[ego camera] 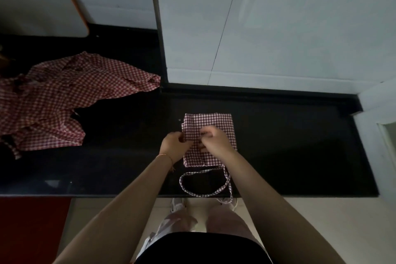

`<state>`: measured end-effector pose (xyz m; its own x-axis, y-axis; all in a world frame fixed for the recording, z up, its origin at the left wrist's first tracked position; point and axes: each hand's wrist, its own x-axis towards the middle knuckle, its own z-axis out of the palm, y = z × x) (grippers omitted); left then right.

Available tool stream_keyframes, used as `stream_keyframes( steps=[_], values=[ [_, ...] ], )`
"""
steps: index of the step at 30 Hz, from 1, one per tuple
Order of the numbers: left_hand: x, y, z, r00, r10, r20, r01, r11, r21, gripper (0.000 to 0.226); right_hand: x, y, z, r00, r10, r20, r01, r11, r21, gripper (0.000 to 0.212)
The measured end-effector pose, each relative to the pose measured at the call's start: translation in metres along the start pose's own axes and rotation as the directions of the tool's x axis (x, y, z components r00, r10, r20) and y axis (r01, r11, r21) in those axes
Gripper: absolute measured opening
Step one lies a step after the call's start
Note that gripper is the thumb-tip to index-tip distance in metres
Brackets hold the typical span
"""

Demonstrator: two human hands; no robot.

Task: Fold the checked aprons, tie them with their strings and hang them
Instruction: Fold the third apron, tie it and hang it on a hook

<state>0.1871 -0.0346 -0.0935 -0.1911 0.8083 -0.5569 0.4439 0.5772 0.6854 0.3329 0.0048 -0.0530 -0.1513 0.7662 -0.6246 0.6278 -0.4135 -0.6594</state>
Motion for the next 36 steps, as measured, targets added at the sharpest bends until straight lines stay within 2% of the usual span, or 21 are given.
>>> stream_keyframes(
  steps=[2, 4, 6, 7, 9, 11, 12, 14, 17, 18, 19, 20, 21, 22, 23, 25, 27, 30, 33, 35, 36],
  values=[
    [0.001, 0.004, 0.002, 0.999, -0.015, -0.038, 0.016, 0.999, 0.038, 0.014, -0.006, 0.01, -0.016, 0.976, -0.059, -0.211, 0.027, 0.988, -0.151, 0.025],
    [0.002, 0.006, 0.003, 0.998, 0.014, -0.06, -0.01, 0.998, 0.068, 0.018, -0.008, 0.025, -0.028, 0.914, -0.122, -0.388, -0.013, 0.945, -0.328, 0.033],
    [-0.001, 0.003, 0.006, 0.988, 0.116, -0.106, -0.101, 0.985, 0.143, 0.039, -0.005, 0.039, -0.035, 0.917, -0.012, -0.398, -0.118, 0.947, -0.299, 0.052],
    [-0.004, 0.001, 0.008, 0.954, 0.249, -0.169, -0.198, 0.942, 0.272, 0.043, -0.002, 0.042, -0.037, 0.929, 0.09, -0.359, -0.171, 0.964, -0.203, 0.058],
    [-0.005, 0.003, 0.015, 0.79, 0.588, -0.175, -0.376, 0.69, 0.618, 0.045, 0.003, 0.047, -0.041, 0.94, 0.23, -0.253, -0.242, 0.97, -0.018, 0.051],
    [0.0, 0.011, 0.025, 0.664, 0.747, 0.012, -0.493, 0.427, 0.758, 0.052, 0.008, 0.051, -0.043, 0.946, 0.257, -0.196, -0.254, 0.966, 0.04, 0.037],
    [0.002, 0.016, 0.028, 0.663, 0.738, 0.122, -0.543, 0.363, 0.757, 0.055, 0.01, 0.052, -0.043, 0.951, 0.24, -0.196, -0.238, 0.971, 0.038, 0.032],
    [0.012, 0.017, 0.032, 0.73, 0.619, 0.288, -0.581, 0.343, 0.738, 0.069, 0.014, 0.057, -0.044, 0.952, 0.212, -0.222, -0.21, 0.977, 0.034, 0.028],
    [0.027, 0.005, 0.03, 0.797, 0.489, 0.356, -0.545, 0.325, 0.773, 0.092, 0.018, 0.059, -0.048, 0.954, 0.178, -0.242, -0.181, 0.983, 0.011, 0.028],
    [0.03, 0.001, 0.031, 0.806, 0.475, 0.353, -0.539, 0.343, 0.77, 0.096, 0.018, 0.06, -0.048, 0.953, 0.106, -0.284, -0.135, 0.987, -0.087, 0.029],
    [0.031, -0.001, 0.031, 0.813, 0.468, 0.346, -0.532, 0.358, 0.767, 0.101, 0.018, 0.061, -0.048, 0.931, -0.058, -0.361, -0.054, 0.955, -0.292, 0.029],
    [0.033, -0.002, 0.033, 0.819, 0.462, 0.34, -0.525, 0.365, 0.769, 0.106, 0.017, 0.064, -0.045, 0.867, -0.295, -0.401, 0.044, 0.848, -0.528, 0.028],
    [0.033, -0.002, 0.034, 0.82, 0.464, 0.334, -0.521, 0.366, 0.771, 0.111, 0.015, 0.065, -0.04, 0.781, -0.514, -0.354, 0.143, 0.699, -0.701, 0.03],
    [0.035, -0.002, 0.037, 0.822, 0.462, 0.332, -0.517, 0.363, 0.775, 0.115, 0.016, 0.066, -0.033, 0.713, -0.652, -0.256, 0.236, 0.568, -0.789, 0.035],
    [0.035, -0.002, 0.037, 0.823, 0.462, 0.33, -0.513, 0.355, 0.781, 0.118, 0.016, 0.068, -0.027, 0.694, -0.704, -0.148, 0.31, 0.479, -0.821, 0.043],
    [0.036, -0.001, 0.037, 0.828, 0.442, 0.344, -0.509, 0.335, 0.793, 0.122, 0.023, 0.076, -0.018, 0.759, -0.651, 0.004, 0.367, 0.423, -0.828, 0.057],
    [0.036, -0.001, 0.037, 0.831, 0.435, 0.347, -0.508, 0.337, 0.793, 0.121, 0.032, 0.088, -0.016, 0.832, -0.553, 0.041, 0.341, 0.453, -0.824, 0.067],
    [0.037, -0.004, 0.037, 0.801, 0.485, 0.351, -0.539, 0.331, 0.775, 0.112, 0.044, 0.099, -0.026, 0.901, -0.431, -0.047, 0.242, 0.589, -0.771, 0.073],
    [0.037, -0.005, 0.036, 0.772, 0.517, 0.369, -0.568, 0.301, 0.766, 0.092, 0.046, 0.094, -0.045, 0.942, -0.278, -0.19, 0.03, 0.631, -0.776, 0.09],
    [0.036, -0.003, 0.038, 0.793, 0.491, 0.361, -0.544, 0.304, 0.782, 0.091, 0.044, 0.085, -0.049, 0.941, -0.188, -0.28, -0.097, 0.644, -0.759, 0.097],
    [0.036, -0.001, 0.041, 0.81, 0.471, 0.349, -0.524, 0.316, 0.791, 0.093, 0.044, 0.079, -0.05, 0.939, -0.143, -0.313, -0.125, 0.704, -0.699, 0.091]
  ],
)
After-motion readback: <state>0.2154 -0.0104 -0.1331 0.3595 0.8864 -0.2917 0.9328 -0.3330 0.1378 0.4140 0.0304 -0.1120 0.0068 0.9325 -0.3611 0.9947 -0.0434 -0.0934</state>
